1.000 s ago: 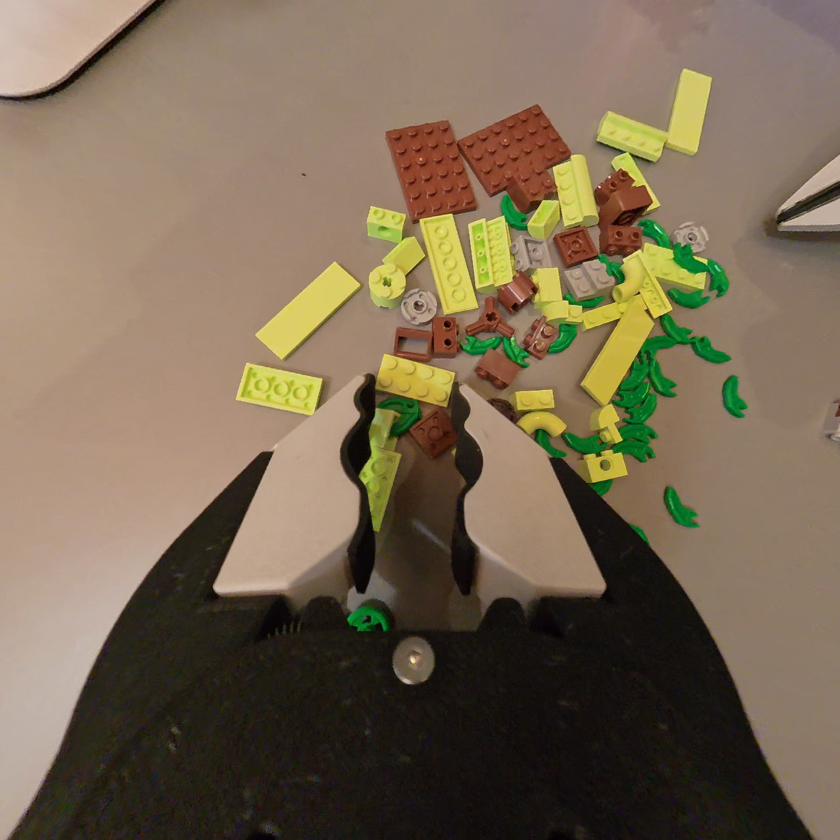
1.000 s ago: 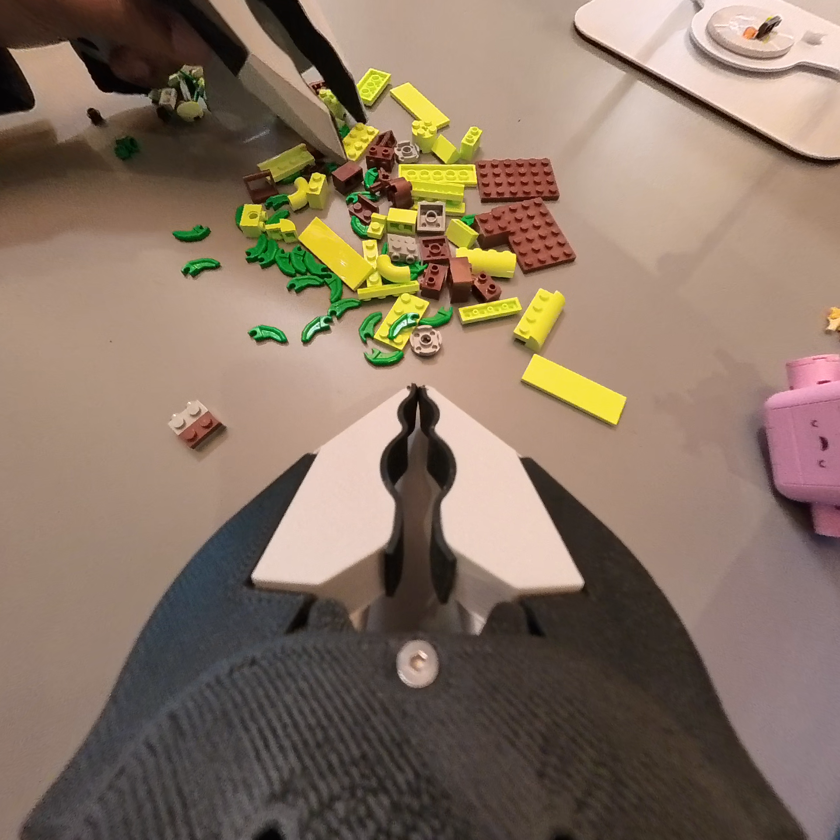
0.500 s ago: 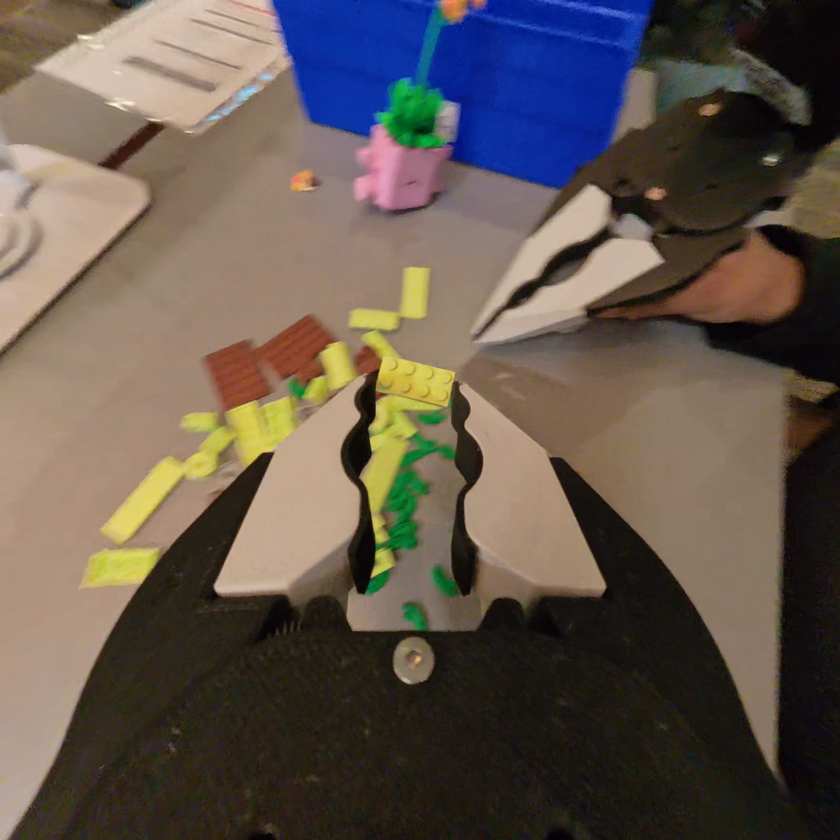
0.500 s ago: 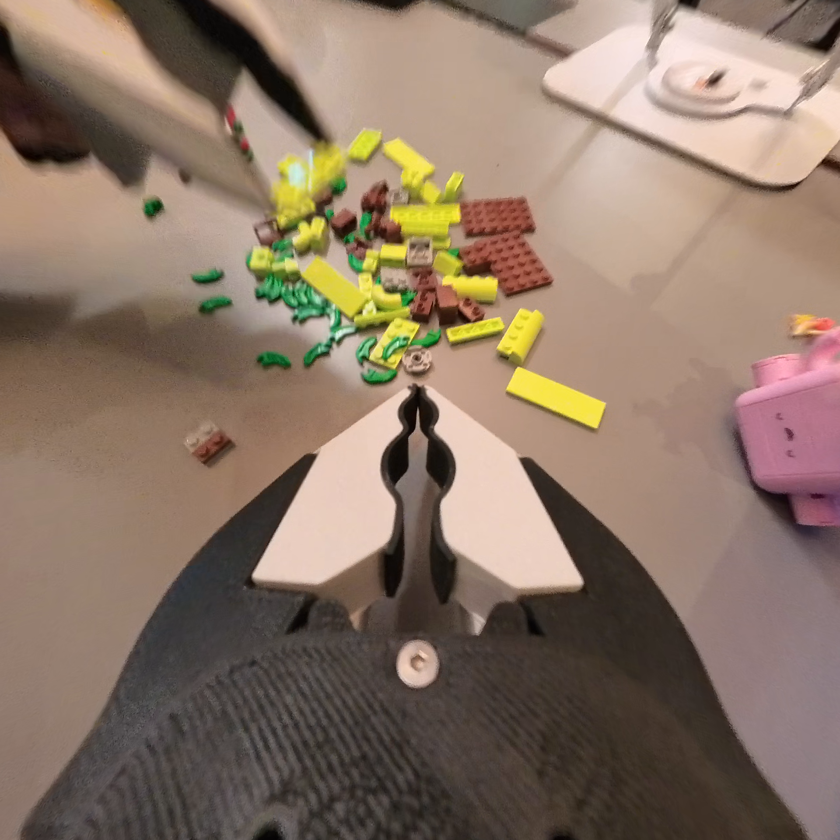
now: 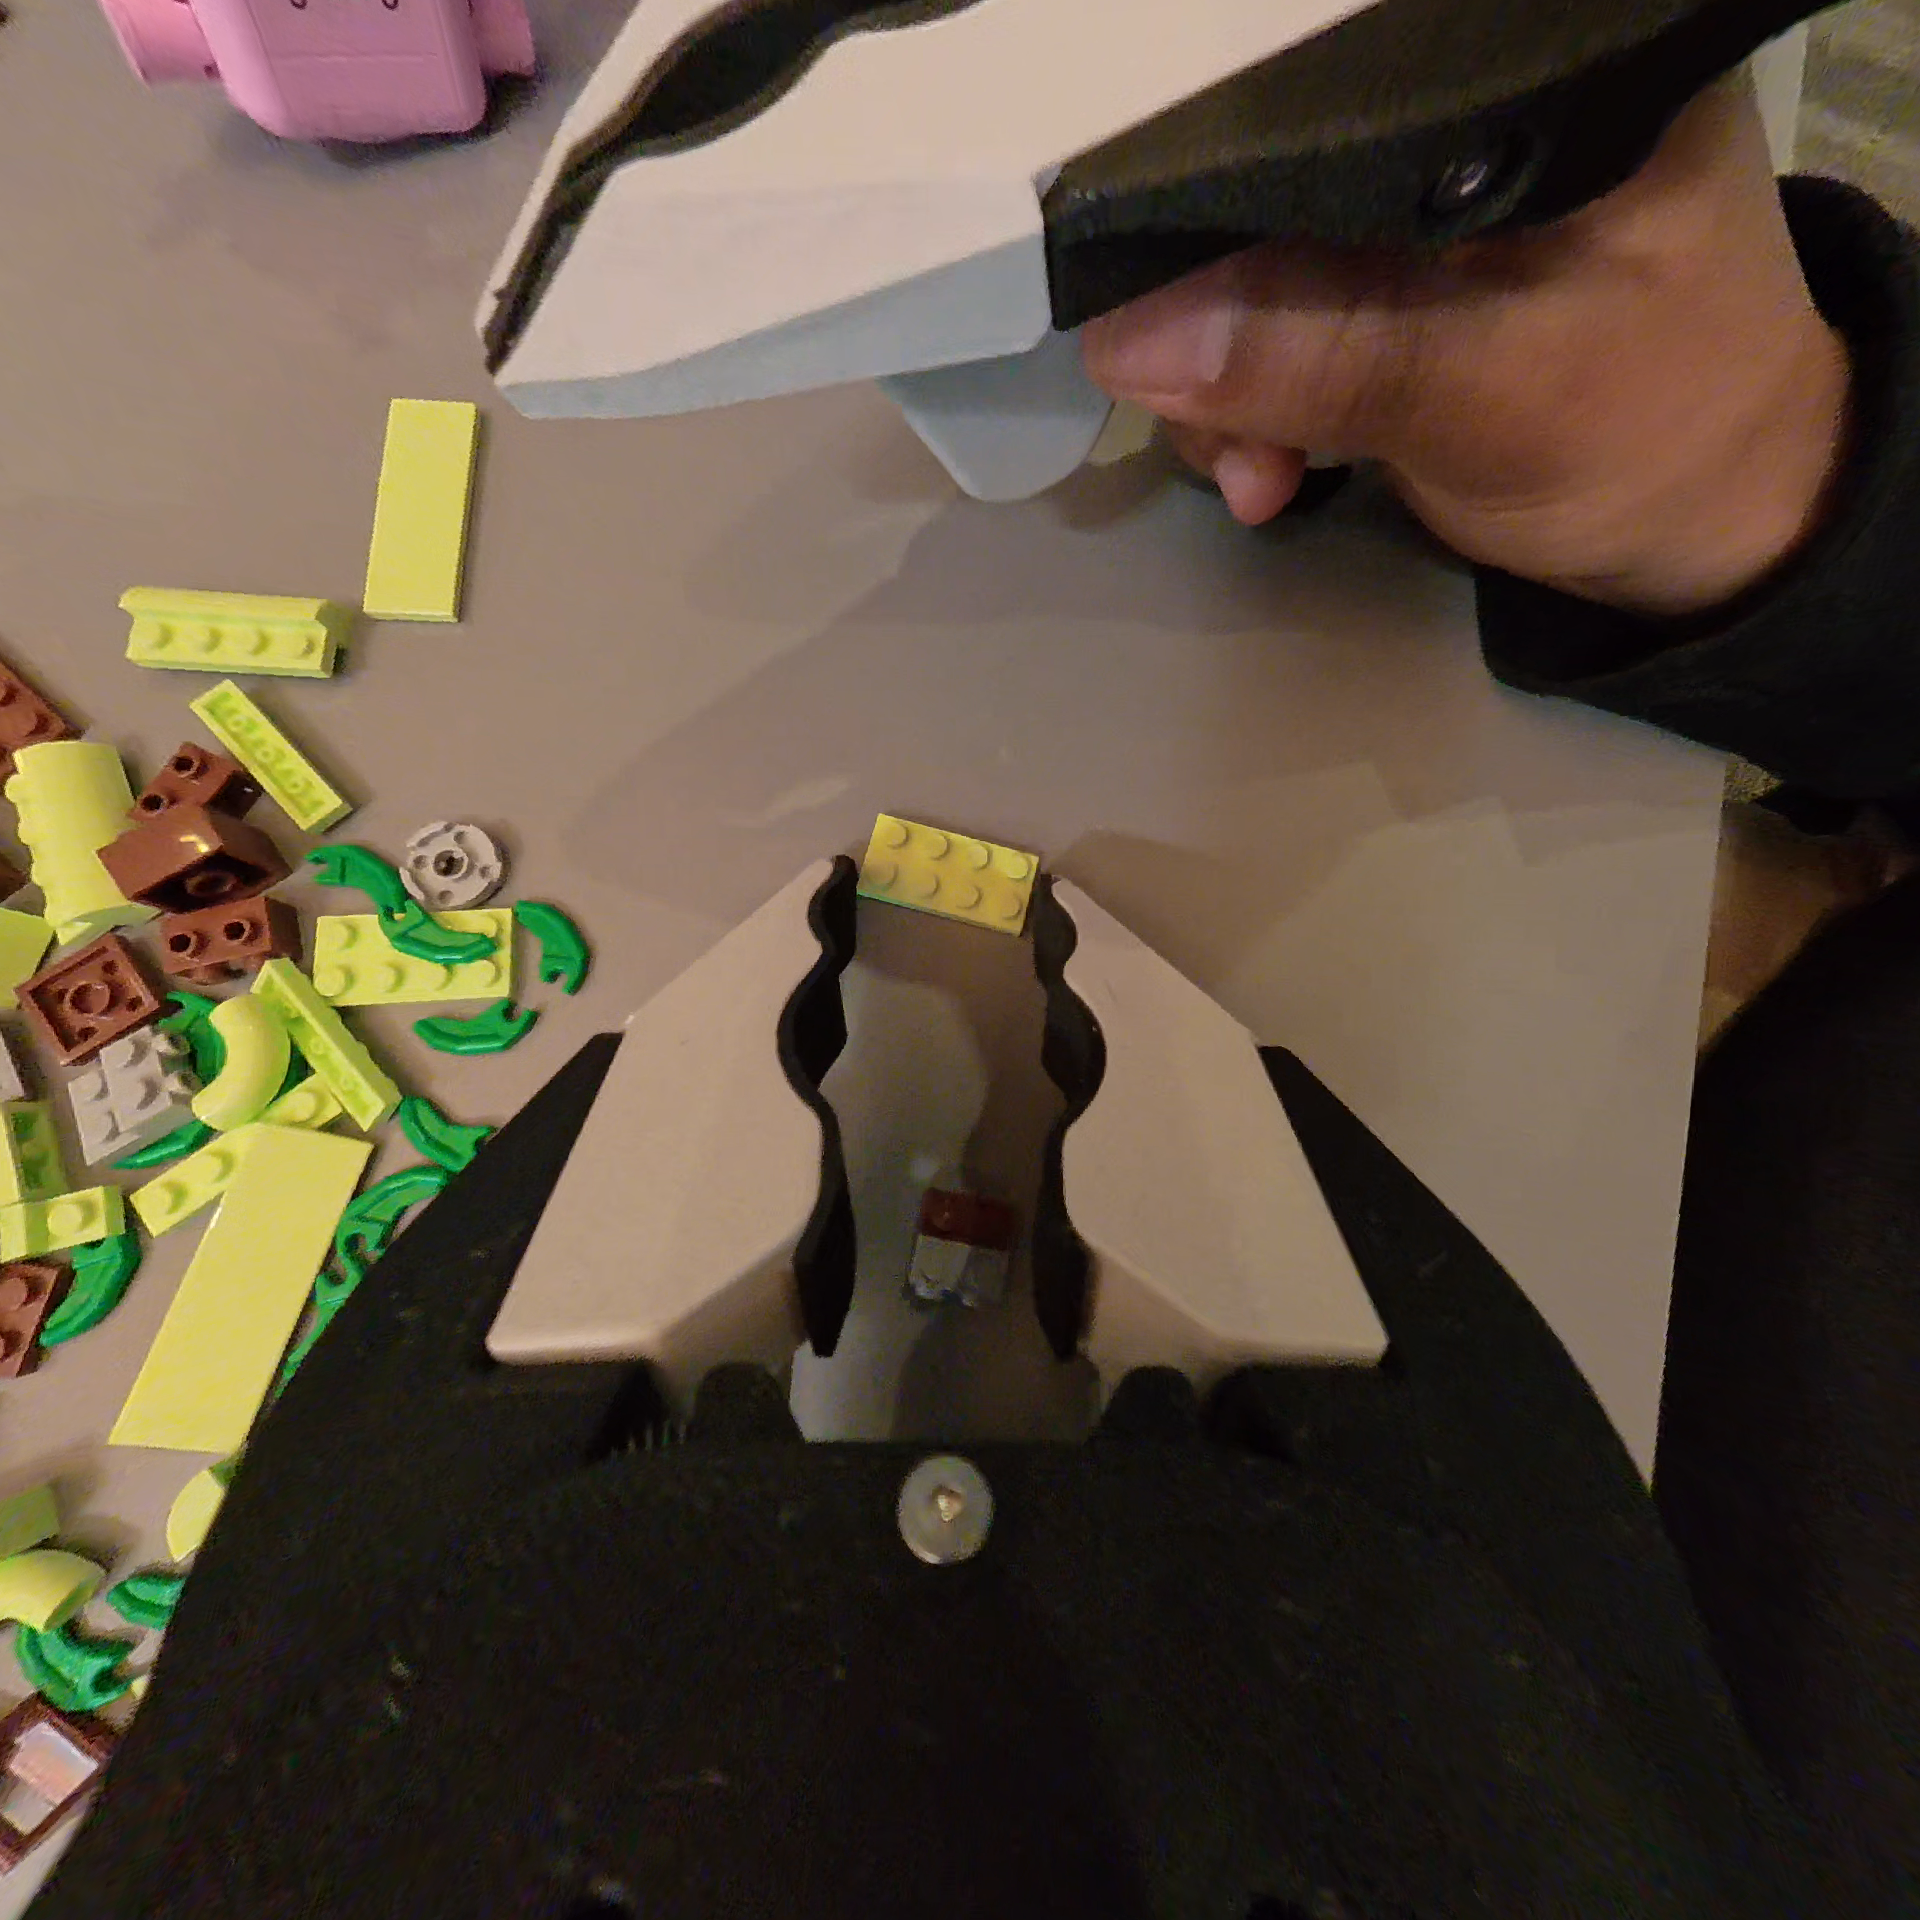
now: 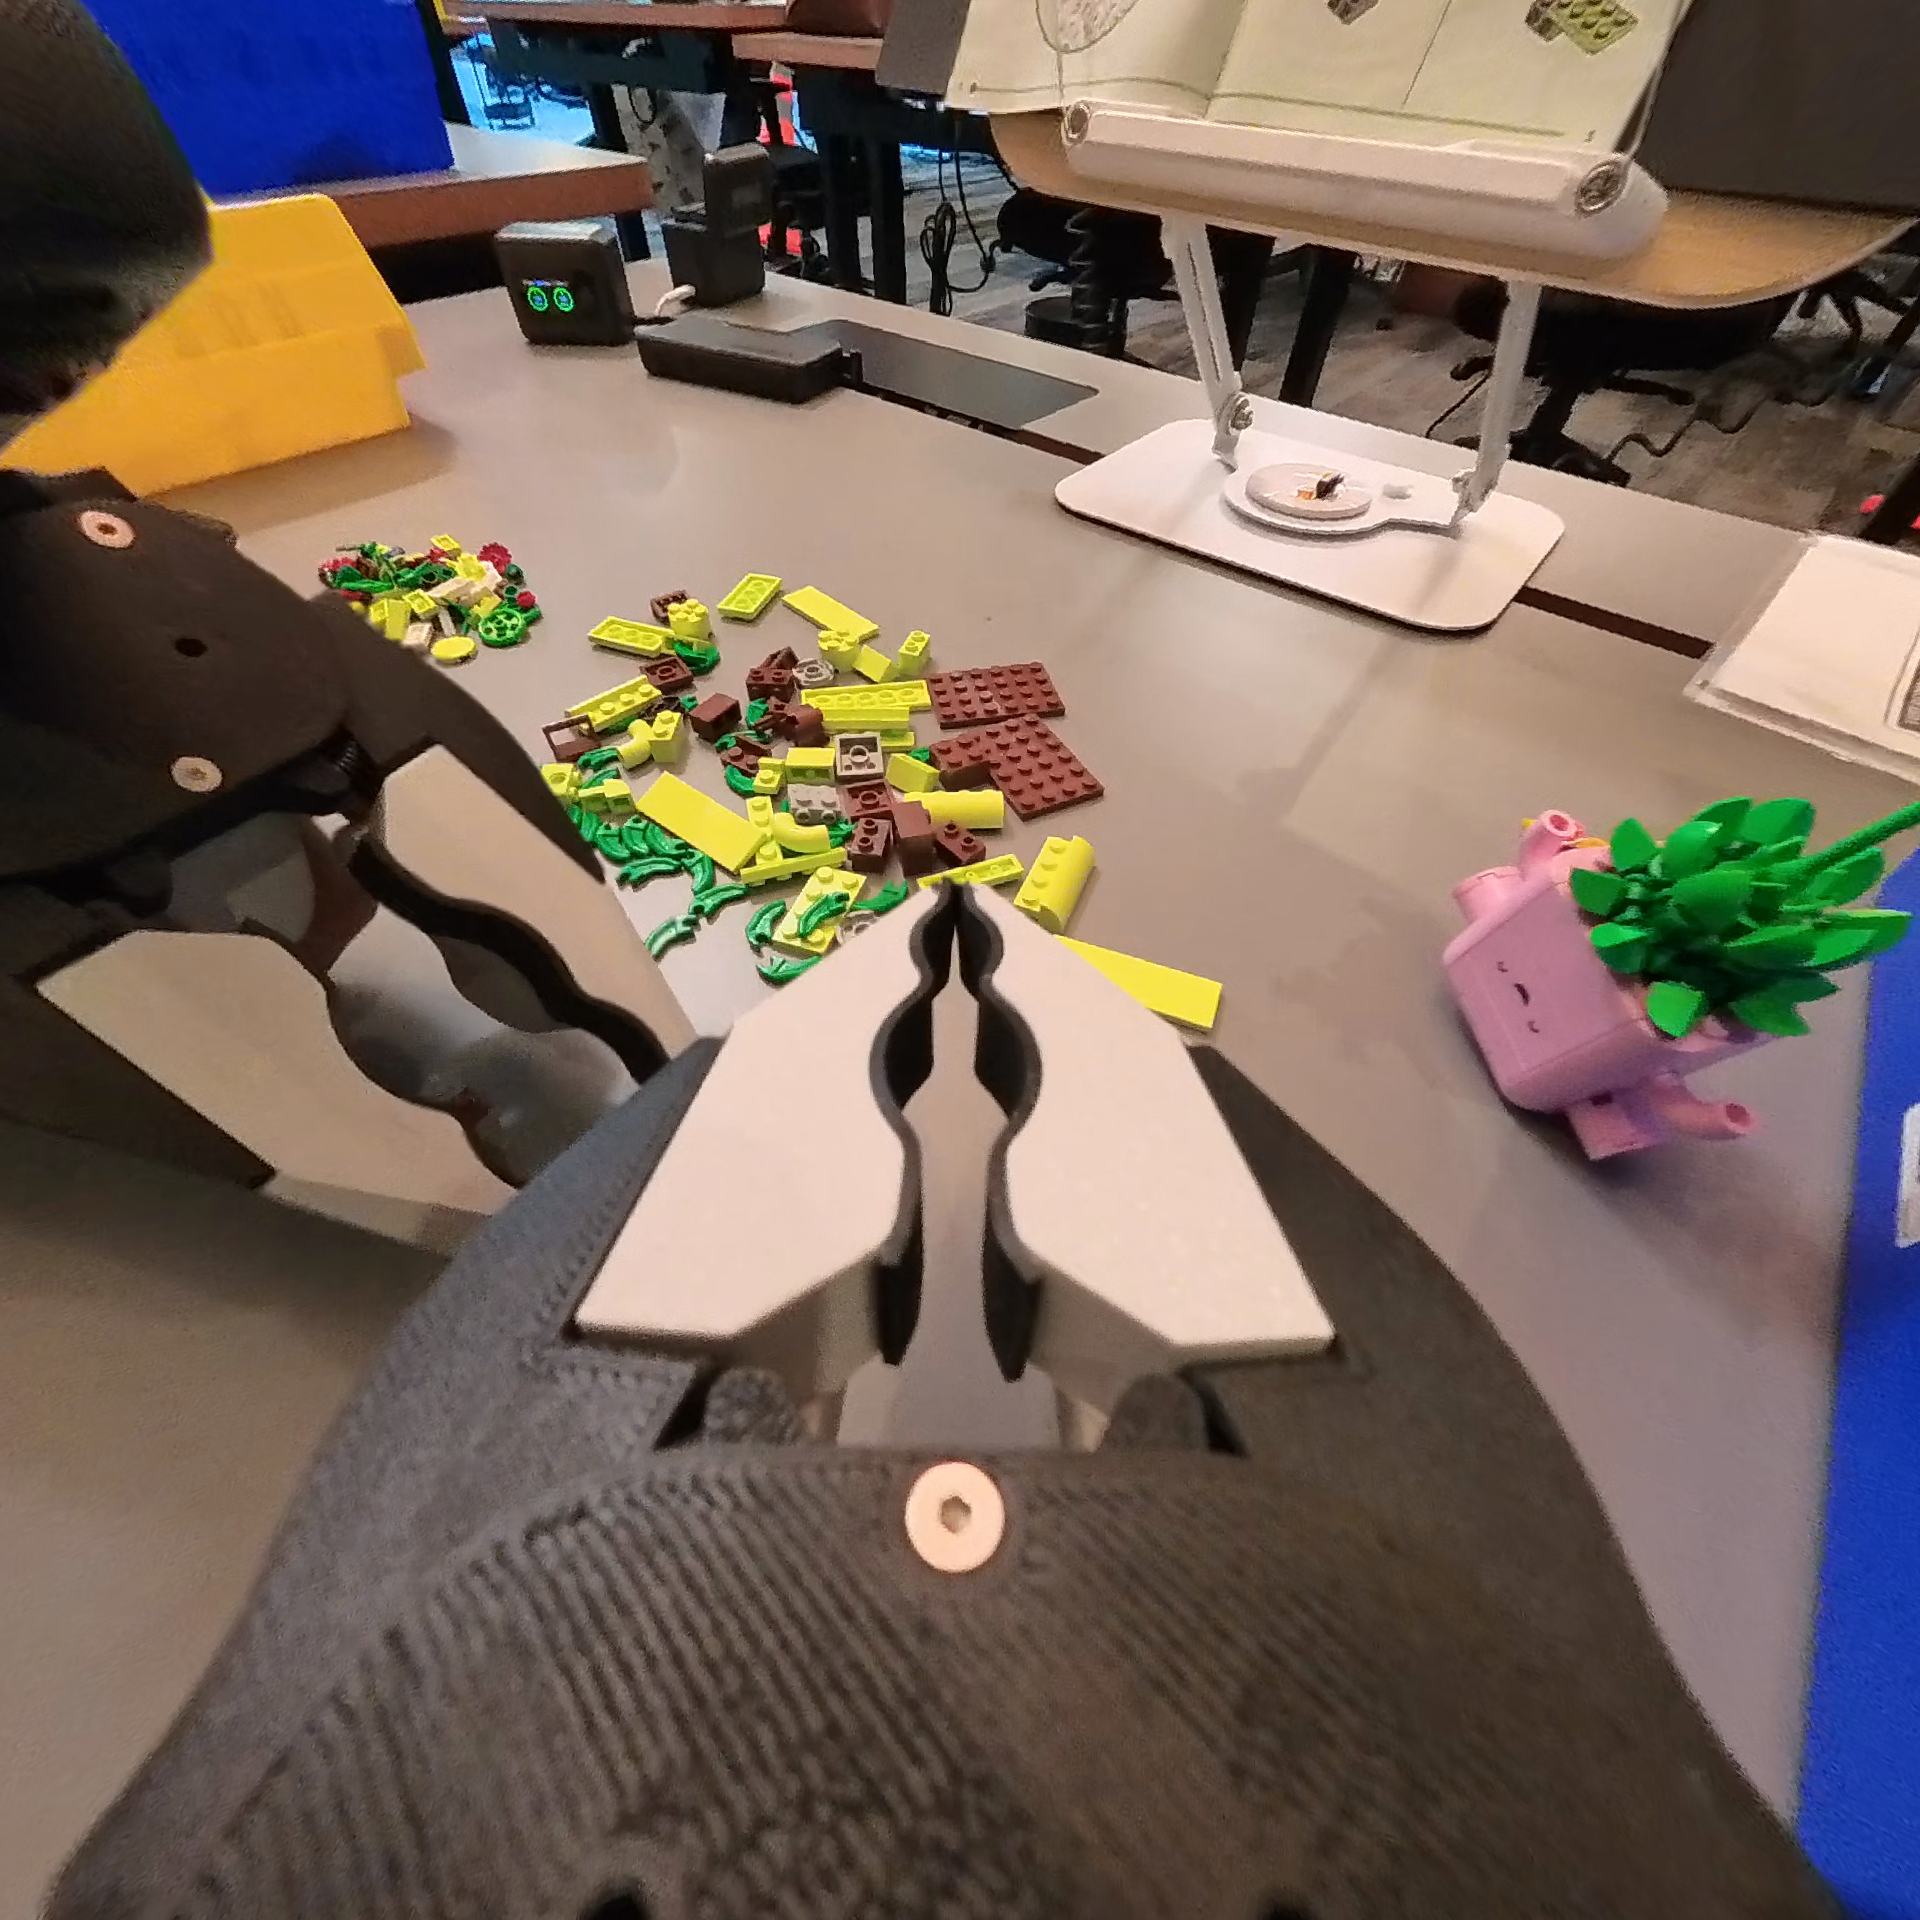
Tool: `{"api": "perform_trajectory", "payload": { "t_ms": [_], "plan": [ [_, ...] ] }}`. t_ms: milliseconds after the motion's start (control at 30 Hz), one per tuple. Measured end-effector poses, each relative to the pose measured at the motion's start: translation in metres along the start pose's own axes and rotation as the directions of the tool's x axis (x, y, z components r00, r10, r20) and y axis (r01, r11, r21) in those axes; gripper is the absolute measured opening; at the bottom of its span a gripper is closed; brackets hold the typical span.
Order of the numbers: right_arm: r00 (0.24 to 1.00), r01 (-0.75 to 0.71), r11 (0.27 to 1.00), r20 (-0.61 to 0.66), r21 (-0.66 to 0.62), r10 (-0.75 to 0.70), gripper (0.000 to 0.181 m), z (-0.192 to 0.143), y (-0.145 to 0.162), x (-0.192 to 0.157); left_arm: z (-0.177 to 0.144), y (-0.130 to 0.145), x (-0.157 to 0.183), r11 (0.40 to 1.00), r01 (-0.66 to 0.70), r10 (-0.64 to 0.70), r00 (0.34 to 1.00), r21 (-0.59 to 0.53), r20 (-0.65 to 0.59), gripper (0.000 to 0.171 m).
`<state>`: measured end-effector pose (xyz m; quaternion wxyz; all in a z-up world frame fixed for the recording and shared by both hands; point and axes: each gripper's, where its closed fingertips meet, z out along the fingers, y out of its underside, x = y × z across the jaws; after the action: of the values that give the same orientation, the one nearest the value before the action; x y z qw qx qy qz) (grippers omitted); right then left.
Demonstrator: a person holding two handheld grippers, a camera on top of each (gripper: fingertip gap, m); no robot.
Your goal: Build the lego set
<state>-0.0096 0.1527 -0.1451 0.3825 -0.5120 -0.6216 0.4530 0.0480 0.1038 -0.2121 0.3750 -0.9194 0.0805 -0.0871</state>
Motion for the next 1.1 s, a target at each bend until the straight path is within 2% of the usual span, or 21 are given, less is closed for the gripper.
{"api": "perform_trajectory", "payload": {
  "t_ms": [200, 367, 500, 667, 800, 867, 1100],
  "plan": [
    [1.000, -0.023, 1.000, 0.016, -0.007, 0.023, 0.000, 0.001, 0.001, 0.000, -0.008, 0.007, -0.002, 0.999, 0.045, -0.045, 0.998, 0.013, -0.043, 0.038],
    [1.000, -0.017, 1.000, 0.019, -0.017, 0.018, 0.000, 0.002, 0.002, -0.001, -0.007, 0.001, 0.002, 0.996, 0.070, -0.066, 0.996, 0.052, -0.066, 0.045],
    [1.000, -0.001, 0.999, 0.023, -0.033, 0.002, 0.000, 0.004, 0.004, -0.004, -0.005, -0.002, 0.000, 0.997, 0.043, -0.042, 0.999, 0.063, -0.017, 0.052],
    [0.999, -0.028, 0.999, 0.031, -0.021, 0.028, 0.000, 0.002, 0.003, -0.003, -0.002, 0.004, 0.013, 1.000, 0.004, -0.003, 0.999, 0.018, -0.054, 0.054],
    [0.999, -0.036, 0.999, 0.035, -0.015, 0.037, 0.000, 0.002, 0.002, -0.002, -0.011, 0.012, 0.025, 0.998, -0.022, 0.014, 0.991, -0.056, -0.137, 0.039],
    [0.999, -0.031, 0.999, 0.033, -0.022, 0.032, 0.000, 0.002, 0.003, -0.002, -0.015, 0.012, 0.027, 0.999, -0.029, 0.023, 0.986, -0.032, -0.167, 0.025],
    [0.999, -0.022, 0.999, 0.030, -0.033, 0.023, 0.000, 0.004, 0.004, -0.003, -0.019, 0.011, 0.012, 1.000, -0.012, 0.015, 0.993, 0.024, -0.119, 0.024]
  ]
}}
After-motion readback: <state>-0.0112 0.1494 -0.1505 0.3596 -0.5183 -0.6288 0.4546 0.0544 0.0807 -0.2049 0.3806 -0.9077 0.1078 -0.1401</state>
